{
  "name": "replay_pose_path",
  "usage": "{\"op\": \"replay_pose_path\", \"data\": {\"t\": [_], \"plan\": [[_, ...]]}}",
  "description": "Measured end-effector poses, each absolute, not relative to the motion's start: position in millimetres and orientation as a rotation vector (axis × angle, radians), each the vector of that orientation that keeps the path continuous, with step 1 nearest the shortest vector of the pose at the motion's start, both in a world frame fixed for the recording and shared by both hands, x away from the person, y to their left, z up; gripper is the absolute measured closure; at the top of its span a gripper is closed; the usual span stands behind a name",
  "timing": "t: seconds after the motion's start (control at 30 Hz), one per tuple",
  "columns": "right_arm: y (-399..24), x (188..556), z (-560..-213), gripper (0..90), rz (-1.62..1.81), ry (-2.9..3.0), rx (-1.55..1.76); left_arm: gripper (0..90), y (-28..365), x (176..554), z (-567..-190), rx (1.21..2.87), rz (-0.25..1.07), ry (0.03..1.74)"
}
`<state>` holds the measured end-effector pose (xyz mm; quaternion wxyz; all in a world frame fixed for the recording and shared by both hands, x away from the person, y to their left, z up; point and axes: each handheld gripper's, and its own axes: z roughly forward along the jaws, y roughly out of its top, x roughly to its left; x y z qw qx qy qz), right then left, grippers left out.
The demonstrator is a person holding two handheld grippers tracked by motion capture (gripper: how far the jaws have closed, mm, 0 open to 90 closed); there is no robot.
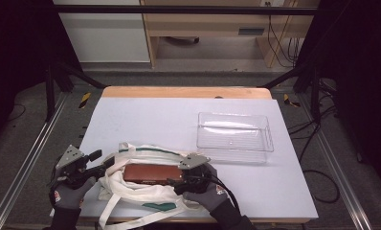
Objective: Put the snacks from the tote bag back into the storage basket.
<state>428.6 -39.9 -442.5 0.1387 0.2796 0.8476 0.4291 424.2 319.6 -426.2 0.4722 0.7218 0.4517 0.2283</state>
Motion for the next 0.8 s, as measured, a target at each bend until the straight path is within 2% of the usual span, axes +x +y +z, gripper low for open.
{"op": "replay_pose_path", "data": {"t": [0.13, 0.37, 0.67, 0.8], "plan": [[-40, 431, -444, 25.8, 1.232, 2.459, 0.803, 39.5, 321, 426, -438, 1.821, 0.539, 1.142], [-35, 433, -451, 24.2, 1.172, 2.484, 0.766, 53.2, 324, 431, -454, 1.857, 0.498, 1.182], [-32, 435, -457, 25.7, 1.14, 2.488, 0.743, 58.1, 325, 432, -461, 1.835, 0.477, 1.19], [-33, 435, -457, 29.4, 1.133, 2.494, 0.718, 60.5, 323, 431, -461, 1.834, 0.487, 1.193]]}}
